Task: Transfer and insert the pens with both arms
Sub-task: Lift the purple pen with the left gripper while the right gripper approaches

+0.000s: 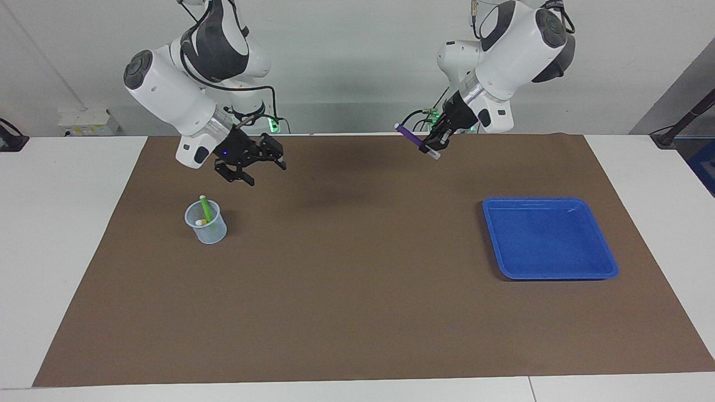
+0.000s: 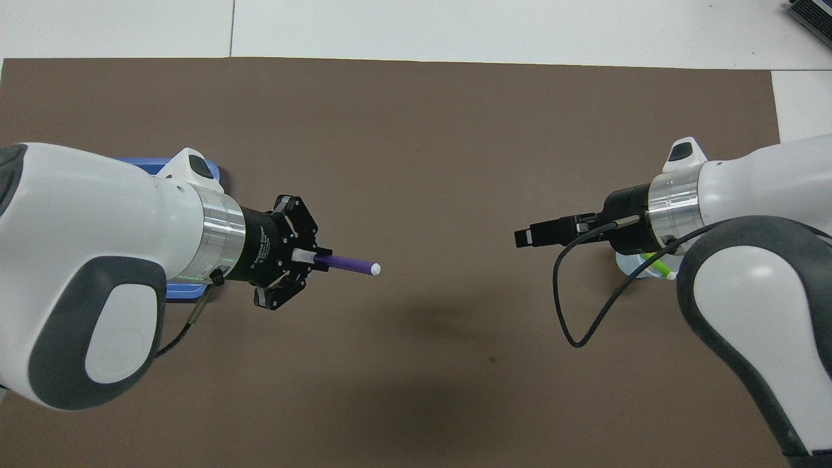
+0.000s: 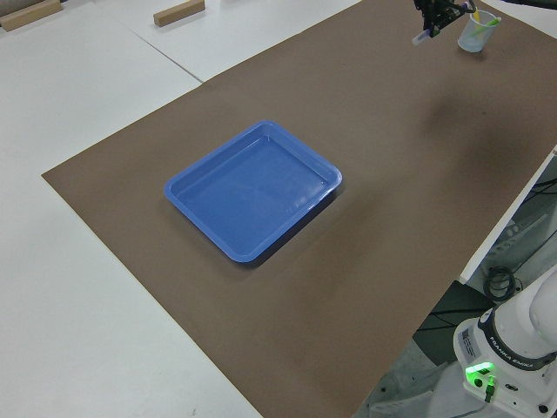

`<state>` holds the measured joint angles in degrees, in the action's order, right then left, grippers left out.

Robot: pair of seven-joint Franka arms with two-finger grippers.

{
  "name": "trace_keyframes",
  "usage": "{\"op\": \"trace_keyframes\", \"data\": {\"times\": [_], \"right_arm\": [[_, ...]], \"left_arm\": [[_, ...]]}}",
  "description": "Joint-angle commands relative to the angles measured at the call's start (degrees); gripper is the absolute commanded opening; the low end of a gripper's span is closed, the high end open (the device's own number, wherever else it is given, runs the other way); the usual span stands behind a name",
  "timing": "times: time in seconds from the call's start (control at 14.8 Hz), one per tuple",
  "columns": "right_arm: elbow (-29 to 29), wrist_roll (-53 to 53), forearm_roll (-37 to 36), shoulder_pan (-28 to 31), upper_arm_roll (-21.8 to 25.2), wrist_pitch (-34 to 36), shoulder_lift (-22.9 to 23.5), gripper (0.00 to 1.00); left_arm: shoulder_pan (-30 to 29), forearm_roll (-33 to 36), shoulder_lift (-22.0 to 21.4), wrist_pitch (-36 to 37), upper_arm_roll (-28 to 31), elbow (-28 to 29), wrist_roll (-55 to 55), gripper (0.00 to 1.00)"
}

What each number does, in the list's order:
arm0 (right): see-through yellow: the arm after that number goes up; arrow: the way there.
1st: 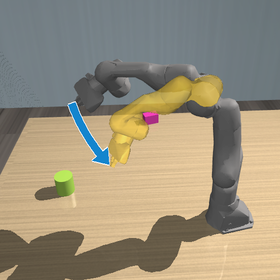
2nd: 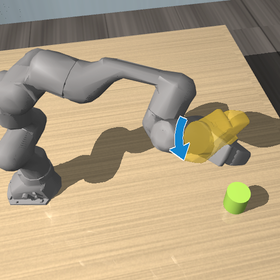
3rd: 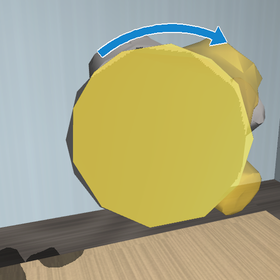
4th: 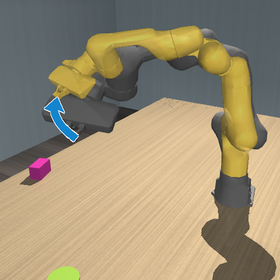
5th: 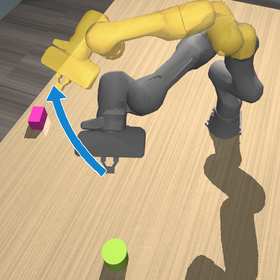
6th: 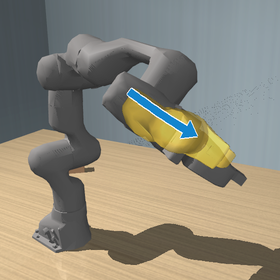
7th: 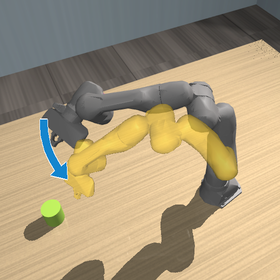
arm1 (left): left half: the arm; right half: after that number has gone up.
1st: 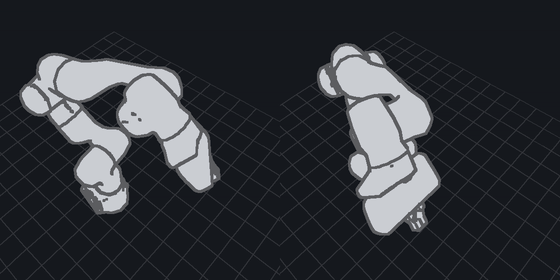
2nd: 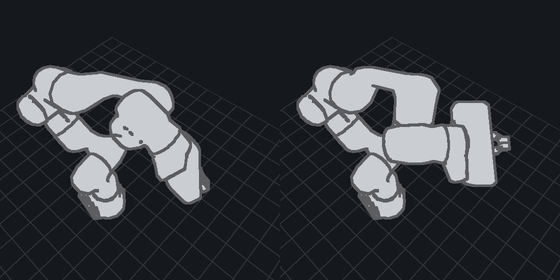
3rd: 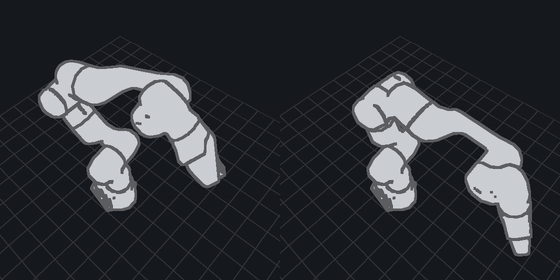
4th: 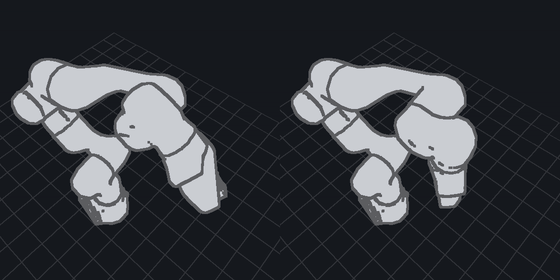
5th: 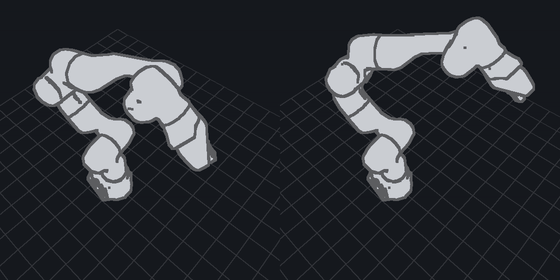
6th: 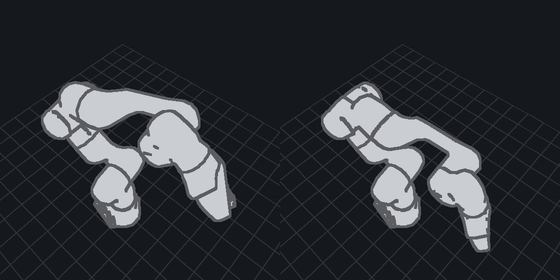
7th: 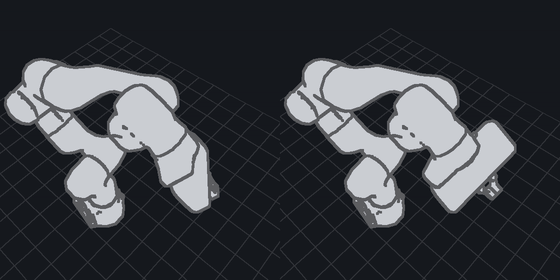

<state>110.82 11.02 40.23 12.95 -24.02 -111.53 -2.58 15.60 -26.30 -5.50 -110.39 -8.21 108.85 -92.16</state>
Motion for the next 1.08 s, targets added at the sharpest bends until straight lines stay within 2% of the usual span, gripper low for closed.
{"op": "trace_keyframes", "data": {"times": [0.0,0.2,0.41,0.75,1.02], "right_arm": [[-0.17,-0.21,4.32,-2.91,-0.15,-4.64,0.21,0.99],[-0.17,-0.21,10.29,-6.87,-0.15,-9.92,0.47,0.96],[-0.08,-0.39,15.22,-10.3,-0.15,-14.41,0.47,0.96],[0.18,-0.74,15.67,-11.72,-0.15,-16.7,0.47,0.92],[0.54,-3.54,15.67,-15.83,-0.15,-21.0,0.47,0.9]], "left_arm": [[0.75,-0.86,-2.32,-2.98,1.0,2.51,-4.76,0.0],[3.81,-0.86,-1.89,-7.46,1.0,2.42,-13.81,0.0],[6.72,-0.77,-2.23,-10.28,1.0,3.73,-15.33,0.0],[7.07,-0.69,-2.24,-10.63,1.0,3.74,-15.42,0.0],[7.34,-0.69,-2.15,-12.3,1.0,3.74,-15.33,0.0]]}}
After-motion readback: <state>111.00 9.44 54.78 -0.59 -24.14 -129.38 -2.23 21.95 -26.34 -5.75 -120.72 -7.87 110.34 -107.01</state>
